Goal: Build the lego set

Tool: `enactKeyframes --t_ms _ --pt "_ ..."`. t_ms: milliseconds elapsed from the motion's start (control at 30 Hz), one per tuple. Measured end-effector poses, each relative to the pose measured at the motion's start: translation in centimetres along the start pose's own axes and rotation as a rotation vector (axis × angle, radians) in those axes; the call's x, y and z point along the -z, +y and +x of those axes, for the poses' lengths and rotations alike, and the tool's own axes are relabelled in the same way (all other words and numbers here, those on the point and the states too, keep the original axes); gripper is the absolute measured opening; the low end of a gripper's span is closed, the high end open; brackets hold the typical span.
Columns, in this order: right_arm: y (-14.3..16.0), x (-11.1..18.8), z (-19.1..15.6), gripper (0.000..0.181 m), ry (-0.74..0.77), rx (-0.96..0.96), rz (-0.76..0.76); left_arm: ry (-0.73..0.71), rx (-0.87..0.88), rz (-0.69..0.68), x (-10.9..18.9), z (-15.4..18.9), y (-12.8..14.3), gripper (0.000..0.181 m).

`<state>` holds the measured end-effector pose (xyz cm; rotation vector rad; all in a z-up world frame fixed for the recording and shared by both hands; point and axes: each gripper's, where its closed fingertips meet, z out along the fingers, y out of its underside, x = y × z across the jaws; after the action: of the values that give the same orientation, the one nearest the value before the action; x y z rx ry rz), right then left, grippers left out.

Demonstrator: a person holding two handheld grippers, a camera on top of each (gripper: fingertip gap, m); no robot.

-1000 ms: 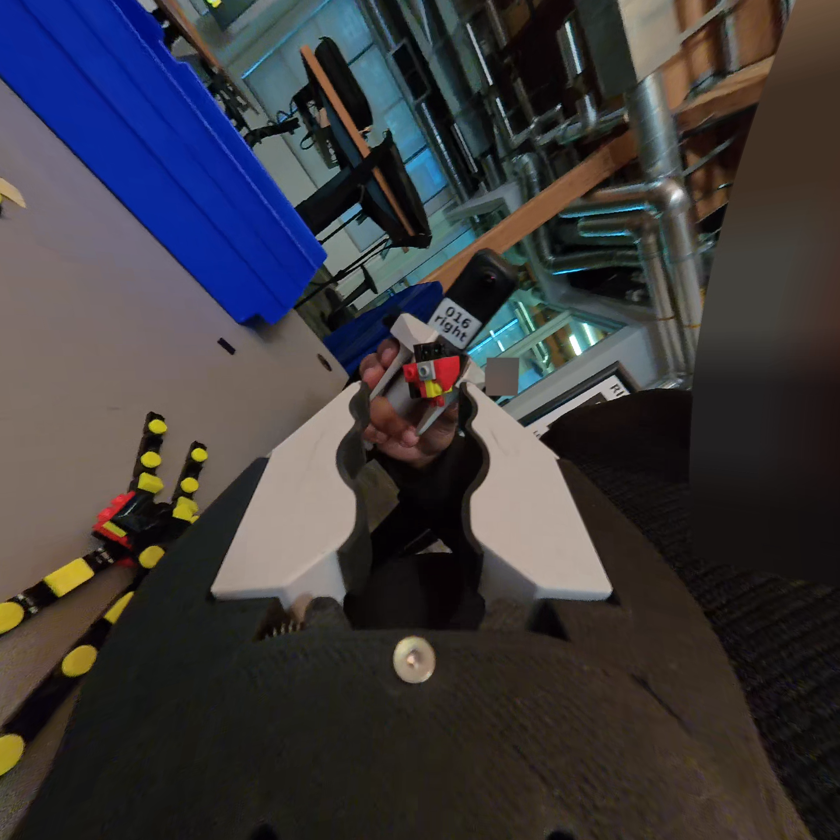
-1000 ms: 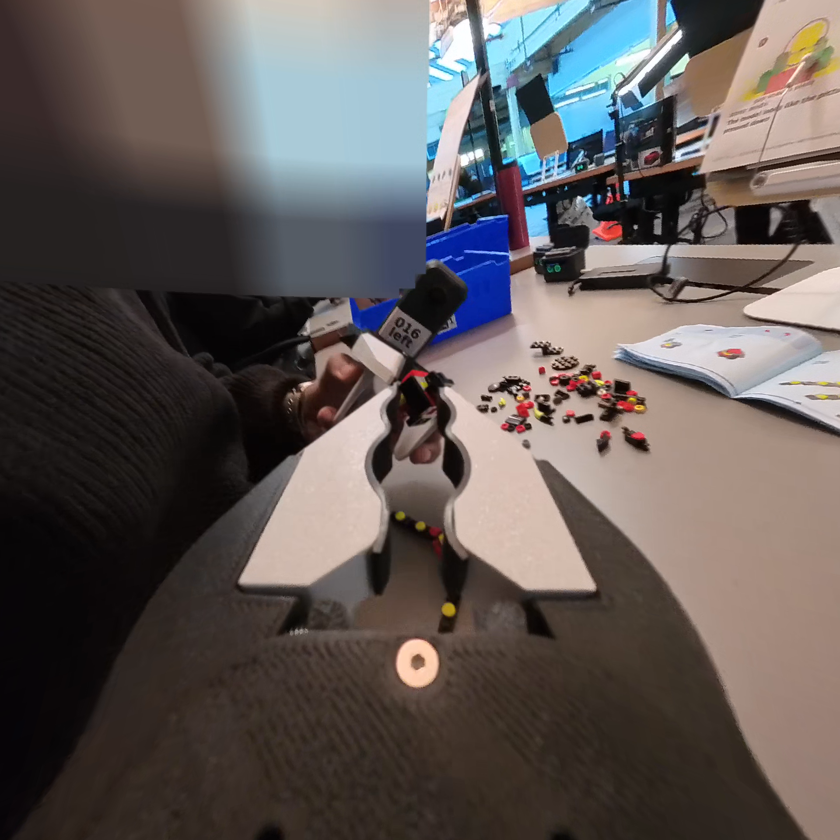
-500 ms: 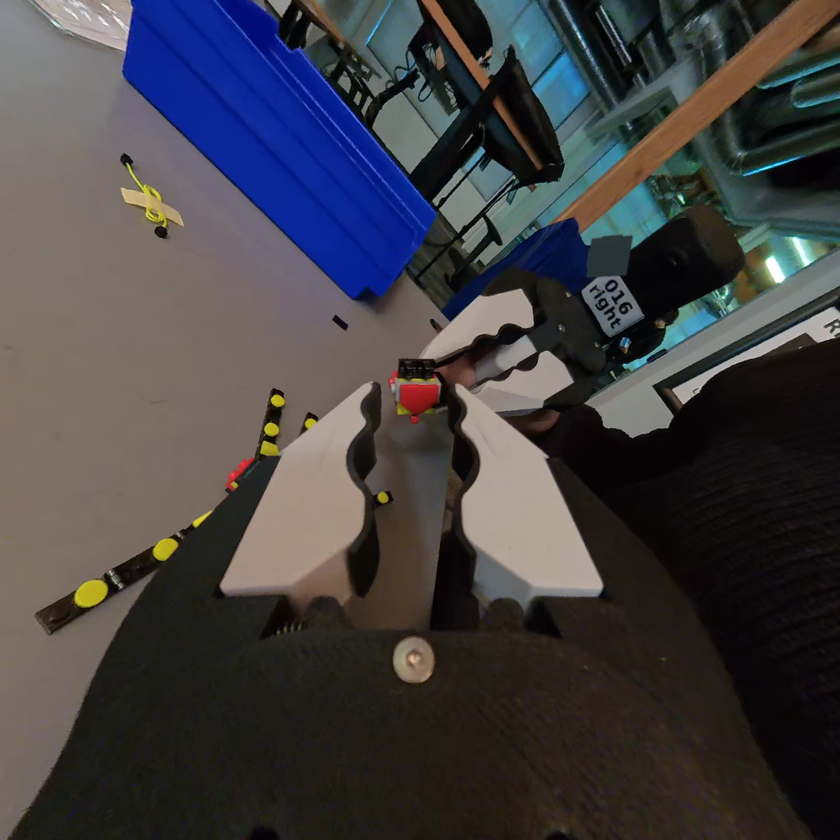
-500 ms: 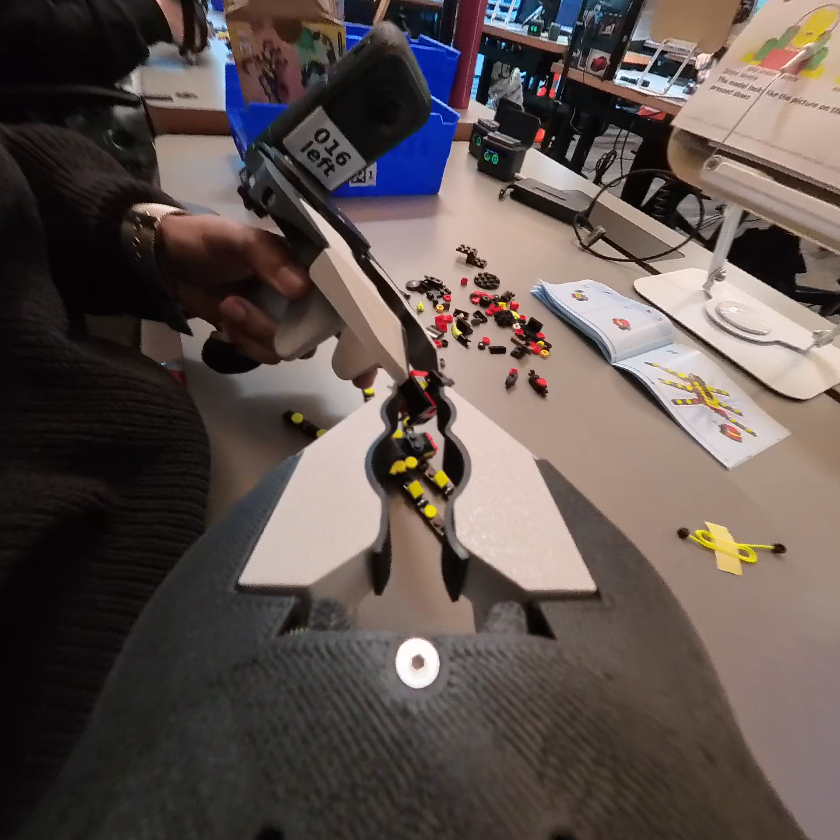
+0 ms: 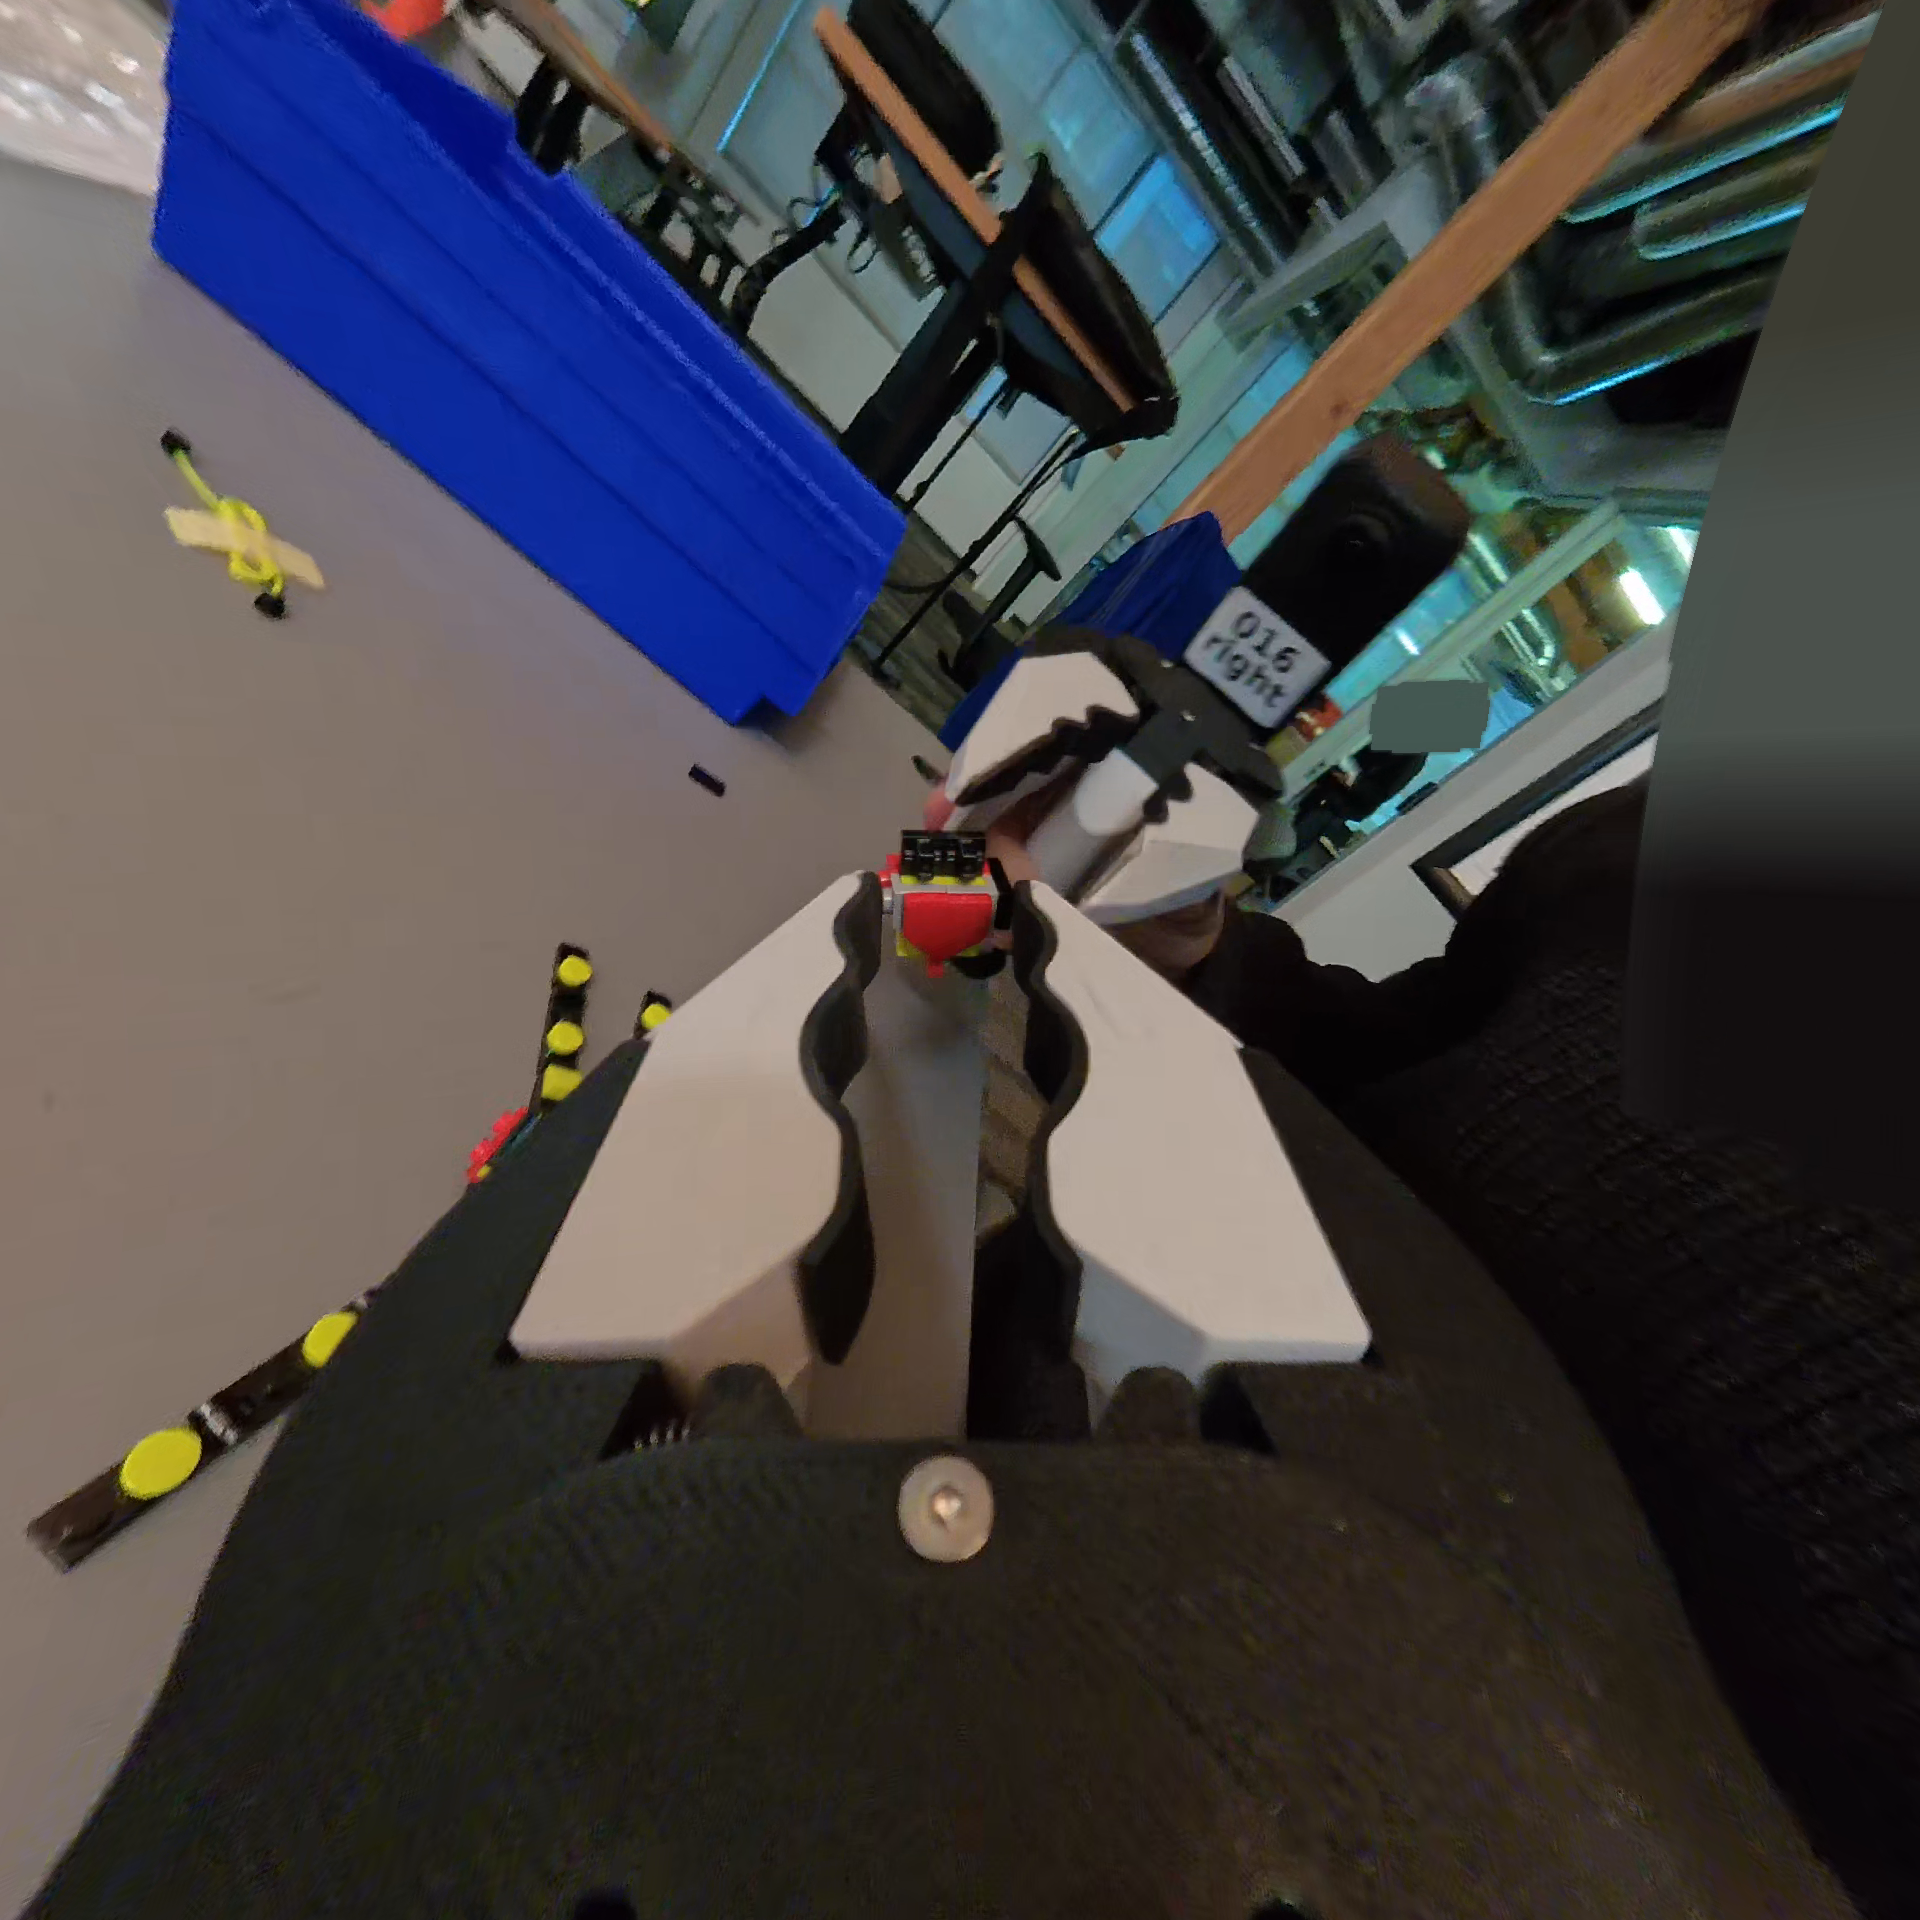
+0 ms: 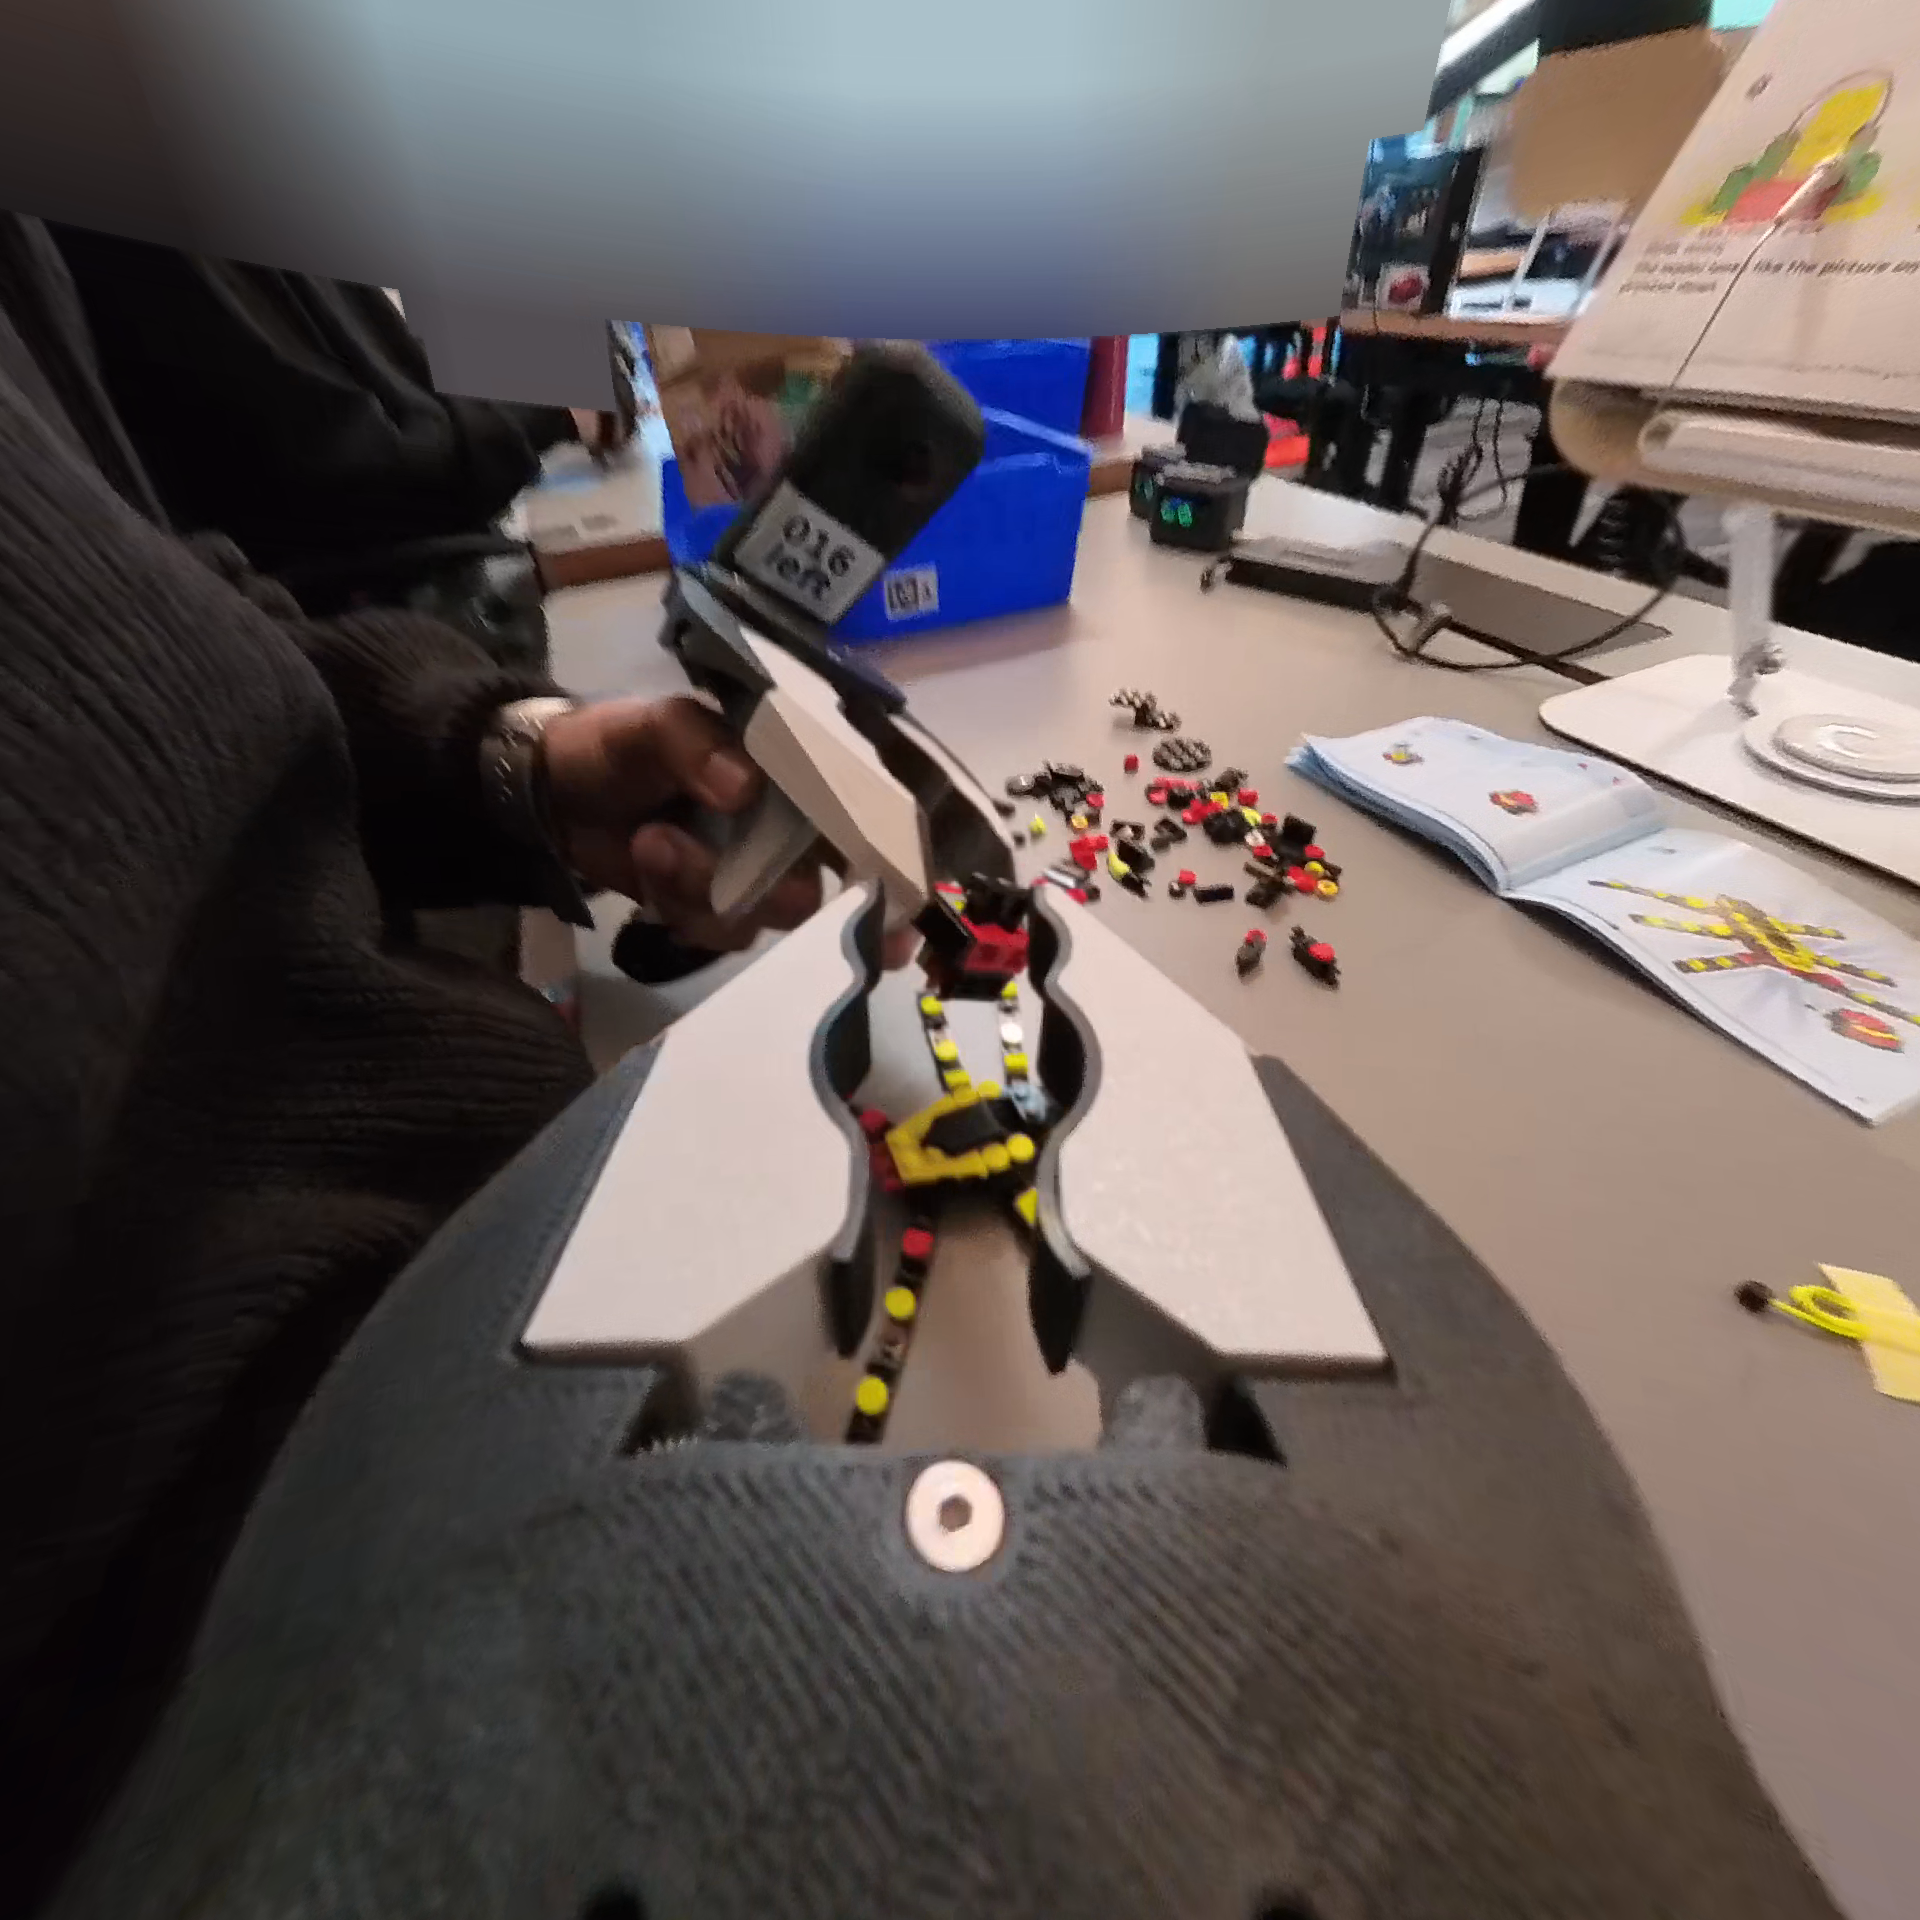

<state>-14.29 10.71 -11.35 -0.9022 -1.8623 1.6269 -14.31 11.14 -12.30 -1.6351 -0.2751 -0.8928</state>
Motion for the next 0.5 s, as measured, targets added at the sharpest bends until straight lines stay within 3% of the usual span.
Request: enactKeyframes --t_ms 200,500 --pt "-2.4 1.4 -1.2 0.040 -0.186 -0.185 0.155 0.108 -0.155 0.027 0.6 2.6 -0.9 0.021" --pt "-0.5 1.2 -3.6 0.034 -0.325 -0.180 0.034 0.215 -0.327 -0.074 0.6 5.0 1.0 0.021"
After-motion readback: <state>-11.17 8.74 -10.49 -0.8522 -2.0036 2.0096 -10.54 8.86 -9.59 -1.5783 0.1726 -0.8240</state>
